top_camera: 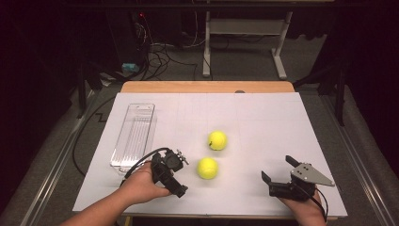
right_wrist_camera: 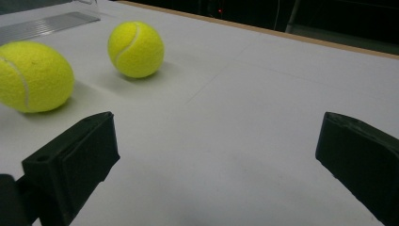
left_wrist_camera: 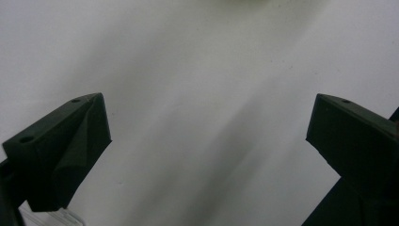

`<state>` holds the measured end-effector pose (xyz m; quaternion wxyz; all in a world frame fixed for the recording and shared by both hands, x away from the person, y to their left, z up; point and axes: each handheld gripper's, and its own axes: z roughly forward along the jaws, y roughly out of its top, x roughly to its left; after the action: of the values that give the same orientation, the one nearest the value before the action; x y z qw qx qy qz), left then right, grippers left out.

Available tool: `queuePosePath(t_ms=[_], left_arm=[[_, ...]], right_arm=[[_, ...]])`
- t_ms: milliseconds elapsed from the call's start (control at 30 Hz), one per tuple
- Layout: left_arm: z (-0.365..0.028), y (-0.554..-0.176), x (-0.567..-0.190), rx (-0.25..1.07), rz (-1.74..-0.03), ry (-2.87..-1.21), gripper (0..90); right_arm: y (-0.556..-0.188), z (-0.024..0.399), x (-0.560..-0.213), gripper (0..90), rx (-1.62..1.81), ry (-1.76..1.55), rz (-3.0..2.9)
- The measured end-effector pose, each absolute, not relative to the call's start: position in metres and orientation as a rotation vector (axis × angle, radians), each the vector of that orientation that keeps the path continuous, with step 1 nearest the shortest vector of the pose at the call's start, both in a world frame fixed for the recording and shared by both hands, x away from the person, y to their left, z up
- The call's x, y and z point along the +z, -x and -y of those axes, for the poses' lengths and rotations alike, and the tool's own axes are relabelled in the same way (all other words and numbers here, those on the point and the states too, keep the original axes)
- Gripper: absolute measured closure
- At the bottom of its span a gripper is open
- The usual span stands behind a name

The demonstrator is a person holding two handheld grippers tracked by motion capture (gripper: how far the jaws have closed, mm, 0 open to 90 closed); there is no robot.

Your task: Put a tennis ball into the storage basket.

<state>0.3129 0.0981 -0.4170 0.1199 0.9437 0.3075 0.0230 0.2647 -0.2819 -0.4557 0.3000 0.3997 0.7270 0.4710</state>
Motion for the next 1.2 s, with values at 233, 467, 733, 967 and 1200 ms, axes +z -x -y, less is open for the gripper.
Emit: queuePosePath(t_ms=[233,467,733,967,1200], left_arm=[[-0.092,-0.320,-0.413,-0.003,-0.876,-2.799,1.1],[-0.086,-0.325,-0.413,-0.056,-0.873,-2.839,1.1],[-0.074,-0.329,-0.407,-0.066,-0.849,-2.864,1.1],[-0.062,-0.333,-0.398,-0.065,-0.822,-2.861,1.1],[-0.050,-0.340,-0.395,-0.083,-0.802,-2.874,1.1]], right_arm=[[-0.264,0.282,-0.456,0.0,1.249,-1.054,-1.934],[-0.264,0.281,-0.457,0.0,1.250,-1.057,-1.939],[-0.264,0.280,-0.457,0.0,1.244,-1.050,-1.944],[-0.263,0.280,-0.457,0.0,1.248,-1.046,-1.944],[-0.263,0.280,-0.457,0.0,1.243,-1.045,-1.945]])
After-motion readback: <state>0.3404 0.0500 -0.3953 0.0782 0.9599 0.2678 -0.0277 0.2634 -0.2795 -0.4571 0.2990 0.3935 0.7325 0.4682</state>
